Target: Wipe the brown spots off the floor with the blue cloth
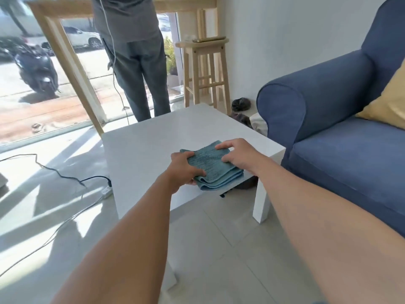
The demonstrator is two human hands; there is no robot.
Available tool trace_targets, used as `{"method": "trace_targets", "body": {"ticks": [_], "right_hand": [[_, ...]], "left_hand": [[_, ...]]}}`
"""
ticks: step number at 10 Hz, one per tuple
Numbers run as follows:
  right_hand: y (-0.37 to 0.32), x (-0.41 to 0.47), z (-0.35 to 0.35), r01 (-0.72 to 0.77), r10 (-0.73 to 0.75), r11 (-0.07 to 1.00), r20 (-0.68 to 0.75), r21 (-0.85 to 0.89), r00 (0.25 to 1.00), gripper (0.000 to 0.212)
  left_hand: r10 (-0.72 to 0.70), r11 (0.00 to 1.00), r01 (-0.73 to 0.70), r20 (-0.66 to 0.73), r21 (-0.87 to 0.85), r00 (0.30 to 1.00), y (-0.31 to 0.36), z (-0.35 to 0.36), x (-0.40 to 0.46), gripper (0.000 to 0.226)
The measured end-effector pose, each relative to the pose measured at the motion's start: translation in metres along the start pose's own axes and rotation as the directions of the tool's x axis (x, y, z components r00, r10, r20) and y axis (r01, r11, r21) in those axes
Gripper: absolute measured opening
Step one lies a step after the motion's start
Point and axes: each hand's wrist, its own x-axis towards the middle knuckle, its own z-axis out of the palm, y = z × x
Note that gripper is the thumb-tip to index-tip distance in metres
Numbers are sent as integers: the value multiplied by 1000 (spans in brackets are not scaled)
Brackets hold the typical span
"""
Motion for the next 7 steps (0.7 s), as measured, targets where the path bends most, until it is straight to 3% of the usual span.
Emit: {"method": "trace_targets", "body": {"ticks": [3,4,6,7], "right_hand": [[6,62,48,38,-38,984,1,-172,999,49],[12,67,53,9,-12,979,-14,-204,1000,50],[9,49,20,25,-47,937,-52,-349,998,43],[6,31,-21,-10,-52,928,-155,-373,987,46]], "left_hand": [[-3,938,54,-147,343,989,-18,-15,34,72],[11,874,43,-109,484,994,-17,-20,35,67],[84,641,30,-109,767,991,-1,-24,29,57],[186,632,-75,-57,772,981,37,-2,26,49]]}}
